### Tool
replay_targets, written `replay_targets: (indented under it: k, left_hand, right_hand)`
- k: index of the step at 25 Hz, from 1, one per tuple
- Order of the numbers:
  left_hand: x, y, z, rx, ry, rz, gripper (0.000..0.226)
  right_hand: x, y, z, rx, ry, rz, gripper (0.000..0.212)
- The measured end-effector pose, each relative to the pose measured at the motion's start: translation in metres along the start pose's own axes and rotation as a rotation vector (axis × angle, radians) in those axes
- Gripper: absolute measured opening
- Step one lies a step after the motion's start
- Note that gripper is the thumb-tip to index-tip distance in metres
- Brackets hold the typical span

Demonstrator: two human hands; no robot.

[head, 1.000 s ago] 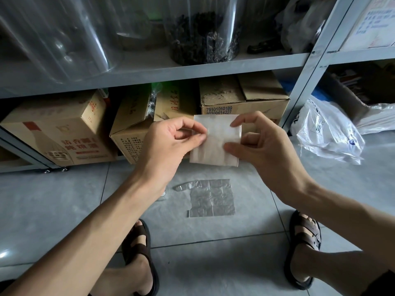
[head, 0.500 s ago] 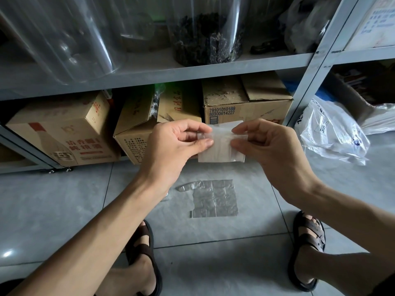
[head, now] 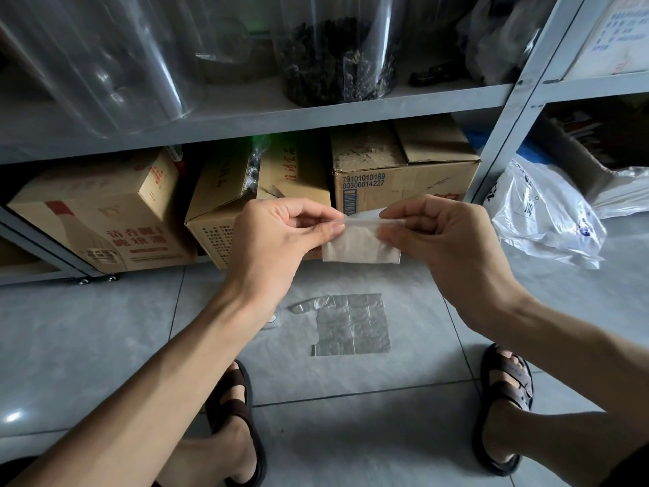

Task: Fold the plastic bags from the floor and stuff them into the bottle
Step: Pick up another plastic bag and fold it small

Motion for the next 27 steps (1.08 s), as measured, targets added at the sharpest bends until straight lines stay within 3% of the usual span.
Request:
replay_targets:
  k: [8, 17, 21, 25, 27]
  left_hand:
    - [0.001, -0.001, -0.004, 0.213, 0.105, -0.035, 0.014]
    - [-0.001, 0.003, 0.000, 0.145, 0.027, -0.008, 0.008]
    - [-0.001, 0.001, -0.002, 0.161, 0.061, -0.011, 0.008]
    - [-0.006, 0.010, -0.009, 0.262, 0.148, 0.041, 0.012]
    - [-0.007, 0.012, -0.010, 0.269, 0.157, 0.057, 0.015]
  right_hand:
    - [0.003, 0.000, -0.005, -0.029, 0.013, 0.019, 0.014]
    - [0.004, 0.004, -0.011, -0.097, 0.050, 0.097, 0.001]
    - [0.001, 0.009, -0.017, -0.158, 0.098, 0.175, 0.005]
    - [-0.003, 0.021, -0.017, -0.089, 0.115, 0.293, 0.047]
    - [-0.005, 0.027, -0.019, -0.084, 0.132, 0.344, 0.050]
Point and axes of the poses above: each hand's wrist, its own x-axis towards the middle knuckle, its own y-axis out of the palm, z = x × y, the point moved 7 cm from there along x, towards the middle knuckle, and after that the axes turned 1 degree about -z, right-handed, at the moved point
